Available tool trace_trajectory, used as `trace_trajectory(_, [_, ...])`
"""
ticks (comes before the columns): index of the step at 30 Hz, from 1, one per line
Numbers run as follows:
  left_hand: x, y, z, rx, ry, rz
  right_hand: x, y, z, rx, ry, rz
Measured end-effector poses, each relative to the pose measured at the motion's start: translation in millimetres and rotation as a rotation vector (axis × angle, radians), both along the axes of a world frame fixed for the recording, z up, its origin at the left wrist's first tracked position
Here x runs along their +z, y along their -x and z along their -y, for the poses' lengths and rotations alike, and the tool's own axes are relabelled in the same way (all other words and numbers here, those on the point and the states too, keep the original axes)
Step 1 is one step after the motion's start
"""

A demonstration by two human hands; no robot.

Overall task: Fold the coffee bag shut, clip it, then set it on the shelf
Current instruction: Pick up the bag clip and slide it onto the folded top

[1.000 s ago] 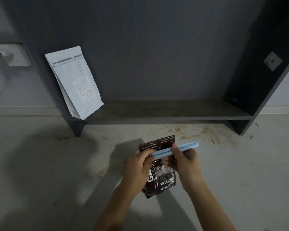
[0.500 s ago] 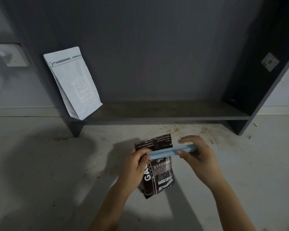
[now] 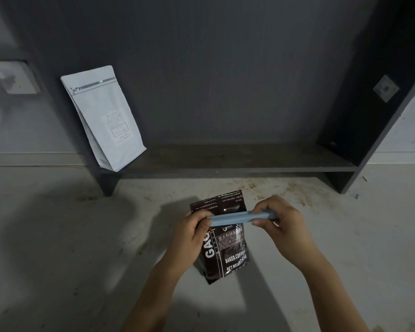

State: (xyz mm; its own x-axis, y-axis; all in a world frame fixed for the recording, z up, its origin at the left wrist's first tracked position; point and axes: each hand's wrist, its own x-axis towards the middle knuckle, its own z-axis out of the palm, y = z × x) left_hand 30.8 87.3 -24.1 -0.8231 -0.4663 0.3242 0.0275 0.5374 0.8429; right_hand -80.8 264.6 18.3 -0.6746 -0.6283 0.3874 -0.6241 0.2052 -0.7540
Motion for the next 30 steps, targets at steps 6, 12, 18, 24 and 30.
trace_trajectory(6, [-7.1, -0.1, 1.8, -0.050, -0.064, -0.028, 0.2, -0.9, -0.3, 0.025, 0.016, 0.085])
trace_trajectory(12, [-5.2, -0.1, -1.9, -0.048, -0.068, -0.013, -2.5, 1.7, -9.1, 0.087, 0.134, 0.271])
trace_trajectory(18, [-4.8, -1.9, -5.1, -0.027, -0.127, -0.068, -3.6, 6.2, -19.1, 0.065, 0.237, 0.385])
trace_trajectory(24, [-16.1, -4.5, 2.6, 0.181, -0.112, -0.184, -11.9, 10.3, -22.2, -0.121, 0.349, 0.396])
trace_trajectory(30, [-10.4, -4.8, -7.5, 0.287, -0.411, -0.175, -20.6, 9.3, -16.8, -0.135, 0.324, 0.408])
